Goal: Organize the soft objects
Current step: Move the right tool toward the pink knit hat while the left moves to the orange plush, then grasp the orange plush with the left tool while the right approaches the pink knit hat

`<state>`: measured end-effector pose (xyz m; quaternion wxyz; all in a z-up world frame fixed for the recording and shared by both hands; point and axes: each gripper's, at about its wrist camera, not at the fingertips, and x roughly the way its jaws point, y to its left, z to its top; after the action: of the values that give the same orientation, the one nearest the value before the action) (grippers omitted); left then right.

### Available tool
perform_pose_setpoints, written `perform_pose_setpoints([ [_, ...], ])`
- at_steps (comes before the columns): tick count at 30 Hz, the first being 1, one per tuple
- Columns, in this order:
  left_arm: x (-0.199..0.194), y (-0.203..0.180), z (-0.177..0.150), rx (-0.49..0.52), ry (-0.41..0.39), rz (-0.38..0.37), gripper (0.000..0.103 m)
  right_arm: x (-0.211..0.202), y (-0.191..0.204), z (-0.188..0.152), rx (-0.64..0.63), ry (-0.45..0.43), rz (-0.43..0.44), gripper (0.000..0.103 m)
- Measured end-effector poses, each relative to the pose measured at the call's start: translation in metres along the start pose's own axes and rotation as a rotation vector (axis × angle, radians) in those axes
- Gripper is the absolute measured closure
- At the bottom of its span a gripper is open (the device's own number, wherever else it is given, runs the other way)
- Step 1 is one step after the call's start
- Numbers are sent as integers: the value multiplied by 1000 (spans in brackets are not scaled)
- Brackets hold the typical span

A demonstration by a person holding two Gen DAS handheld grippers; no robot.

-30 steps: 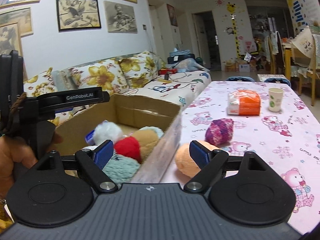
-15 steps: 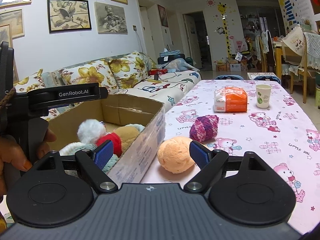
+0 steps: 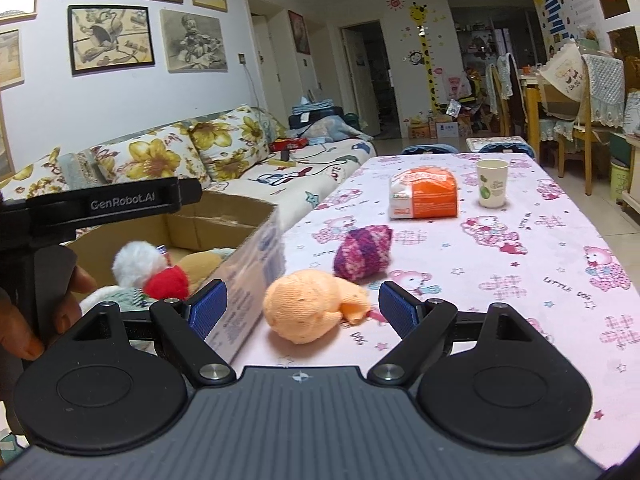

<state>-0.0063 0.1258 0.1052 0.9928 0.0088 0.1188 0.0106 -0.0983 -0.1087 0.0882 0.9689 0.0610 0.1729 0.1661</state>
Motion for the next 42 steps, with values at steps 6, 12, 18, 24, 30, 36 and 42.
perform_pose_setpoints([
  [6,-1,-15,-3,33,-4,-21,8,1,-3,-2,18,-5,-29,0],
  [12,1,-29,-7,66,-4,-32,8,2,-5,-3,35,-5,-60,0],
  [18,0,-47,-11,102,-10,-44,8,4,-12,-4,54,-6,-100,0],
  [24,-2,-69,-18,146,-13,-62,8,7,-25,-2,95,-19,-163,0],
  [30,-3,-93,-35,134,26,-77,8,15,-44,0,147,-19,-222,0],
  [36,6,-115,-54,155,83,-55,8,24,-60,-2,202,-6,-256,0],
  [42,21,-124,-70,172,155,6,8,27,-68,-10,269,20,-272,0],
])
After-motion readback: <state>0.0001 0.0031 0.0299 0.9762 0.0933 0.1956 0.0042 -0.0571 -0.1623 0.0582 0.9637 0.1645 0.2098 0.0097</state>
